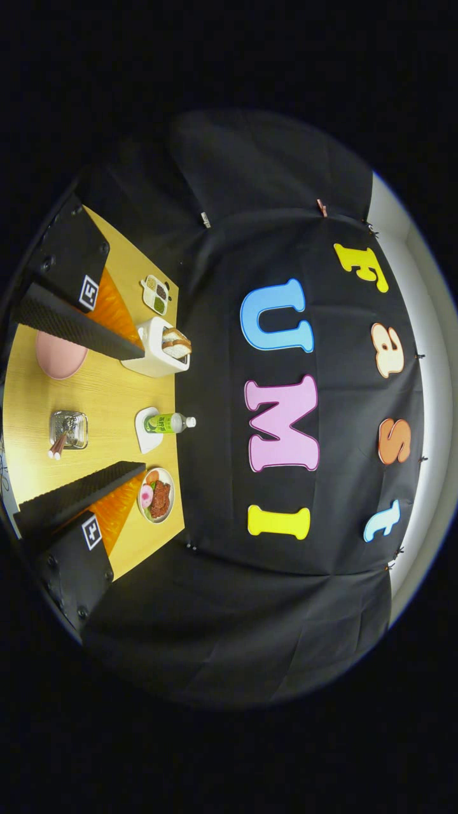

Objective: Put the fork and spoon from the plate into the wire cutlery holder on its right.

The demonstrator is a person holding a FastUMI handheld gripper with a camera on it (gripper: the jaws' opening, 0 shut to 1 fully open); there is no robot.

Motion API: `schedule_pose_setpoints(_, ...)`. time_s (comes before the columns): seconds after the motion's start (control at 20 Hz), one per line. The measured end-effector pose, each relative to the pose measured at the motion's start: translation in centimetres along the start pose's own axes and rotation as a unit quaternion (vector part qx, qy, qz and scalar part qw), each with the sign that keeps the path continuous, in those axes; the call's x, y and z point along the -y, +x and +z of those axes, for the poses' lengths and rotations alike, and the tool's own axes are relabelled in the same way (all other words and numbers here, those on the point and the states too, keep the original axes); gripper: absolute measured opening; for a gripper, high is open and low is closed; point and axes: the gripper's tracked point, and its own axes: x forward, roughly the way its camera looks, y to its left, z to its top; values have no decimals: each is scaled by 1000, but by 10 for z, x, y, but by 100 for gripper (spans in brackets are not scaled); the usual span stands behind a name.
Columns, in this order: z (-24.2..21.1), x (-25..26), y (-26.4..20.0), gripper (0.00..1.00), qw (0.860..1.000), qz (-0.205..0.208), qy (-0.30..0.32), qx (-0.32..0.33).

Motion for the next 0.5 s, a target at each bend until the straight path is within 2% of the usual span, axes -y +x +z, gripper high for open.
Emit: schedule_pose_setpoints(0.5, 14, -6, -1, 100, 1000, 4, -7, 8)
